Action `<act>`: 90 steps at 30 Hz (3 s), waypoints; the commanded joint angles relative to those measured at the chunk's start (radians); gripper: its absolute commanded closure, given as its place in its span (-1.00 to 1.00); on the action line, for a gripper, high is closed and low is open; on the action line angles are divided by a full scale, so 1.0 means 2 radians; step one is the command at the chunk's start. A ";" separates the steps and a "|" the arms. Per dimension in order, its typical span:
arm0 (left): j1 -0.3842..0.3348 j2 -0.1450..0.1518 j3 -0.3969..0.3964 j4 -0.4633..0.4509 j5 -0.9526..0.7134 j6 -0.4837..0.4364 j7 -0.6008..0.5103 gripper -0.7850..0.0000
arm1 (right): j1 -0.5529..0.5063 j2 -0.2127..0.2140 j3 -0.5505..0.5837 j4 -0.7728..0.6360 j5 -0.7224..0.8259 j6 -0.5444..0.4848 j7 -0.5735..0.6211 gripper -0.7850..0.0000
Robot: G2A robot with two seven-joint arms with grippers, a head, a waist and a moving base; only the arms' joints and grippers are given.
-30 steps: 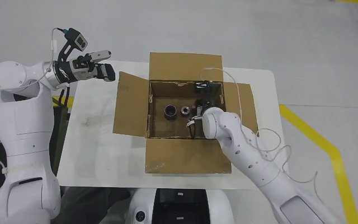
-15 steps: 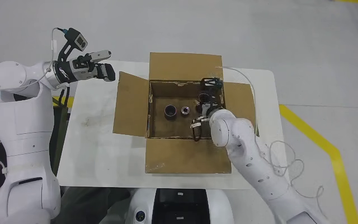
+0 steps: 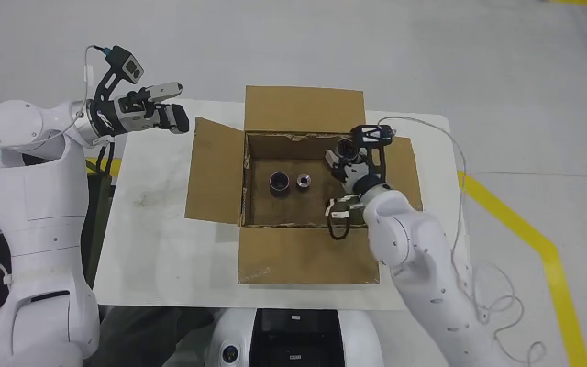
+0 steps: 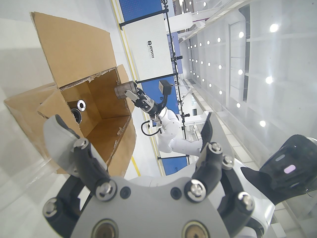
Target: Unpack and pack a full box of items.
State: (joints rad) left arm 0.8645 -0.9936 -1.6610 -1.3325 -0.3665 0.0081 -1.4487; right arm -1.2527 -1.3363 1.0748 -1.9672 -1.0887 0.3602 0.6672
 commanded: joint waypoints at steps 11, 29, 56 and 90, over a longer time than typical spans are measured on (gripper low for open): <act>0.000 0.000 0.000 0.000 0.000 0.000 0.000 -1.00 | -0.093 0.016 0.093 -0.068 0.041 -0.128 -0.060 1.00; 0.000 0.000 0.000 0.000 0.000 0.000 0.000 -1.00 | -0.193 0.025 0.225 -0.096 0.093 -0.115 -0.128 1.00; 0.000 0.000 0.000 0.000 0.000 0.000 0.000 -1.00 | -0.189 0.027 0.269 -0.056 0.112 -0.082 -0.112 1.00; 0.000 0.000 0.000 0.000 0.000 0.000 0.000 -1.00 | -0.110 0.031 0.282 0.116 0.057 -0.081 -0.150 1.00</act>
State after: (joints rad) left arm 0.8645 -0.9936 -1.6610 -1.3325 -0.3665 0.0081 -1.4487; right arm -1.4831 -1.2752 1.6405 -1.7587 -0.9689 0.1969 0.3701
